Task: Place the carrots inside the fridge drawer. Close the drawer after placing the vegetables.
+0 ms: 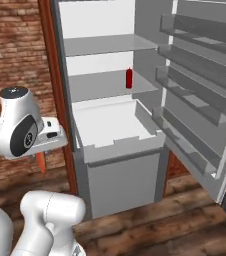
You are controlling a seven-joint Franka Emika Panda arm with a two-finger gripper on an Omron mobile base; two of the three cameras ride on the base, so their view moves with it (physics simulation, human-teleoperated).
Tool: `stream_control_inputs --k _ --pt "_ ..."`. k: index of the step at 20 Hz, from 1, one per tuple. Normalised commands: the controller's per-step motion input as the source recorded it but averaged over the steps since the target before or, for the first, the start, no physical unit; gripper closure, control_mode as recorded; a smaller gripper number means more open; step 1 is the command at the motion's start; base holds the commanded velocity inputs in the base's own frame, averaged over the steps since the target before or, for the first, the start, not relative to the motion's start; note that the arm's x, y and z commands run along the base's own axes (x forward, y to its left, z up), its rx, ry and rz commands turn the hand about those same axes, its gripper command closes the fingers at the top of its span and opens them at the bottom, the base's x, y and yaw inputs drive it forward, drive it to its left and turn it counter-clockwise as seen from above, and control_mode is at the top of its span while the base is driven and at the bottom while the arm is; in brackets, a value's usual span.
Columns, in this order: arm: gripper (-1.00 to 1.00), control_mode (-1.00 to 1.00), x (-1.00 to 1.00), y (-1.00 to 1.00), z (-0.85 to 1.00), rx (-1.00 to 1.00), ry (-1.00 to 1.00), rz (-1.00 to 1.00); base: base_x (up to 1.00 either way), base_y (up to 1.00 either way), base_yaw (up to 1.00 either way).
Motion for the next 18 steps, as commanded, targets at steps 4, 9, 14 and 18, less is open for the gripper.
stream_control_inputs --k 4,9,14,18 --pt "1.00 1.00 0.00 0.00 0.00 0.00 0.00 0.00 0.99 -0.02 0.04" --pt "1.00 1.00 0.00 0.00 0.00 0.00 0.00 0.00 0.91 -0.03 0.05" --pt "1.00 1.00 0.00 0.00 0.00 0.00 0.00 0.00 0.72 -0.13 0.06" --pt "1.00 1.00 0.00 0.00 0.00 0.00 0.00 0.00 0.19 -0.24 0.05"
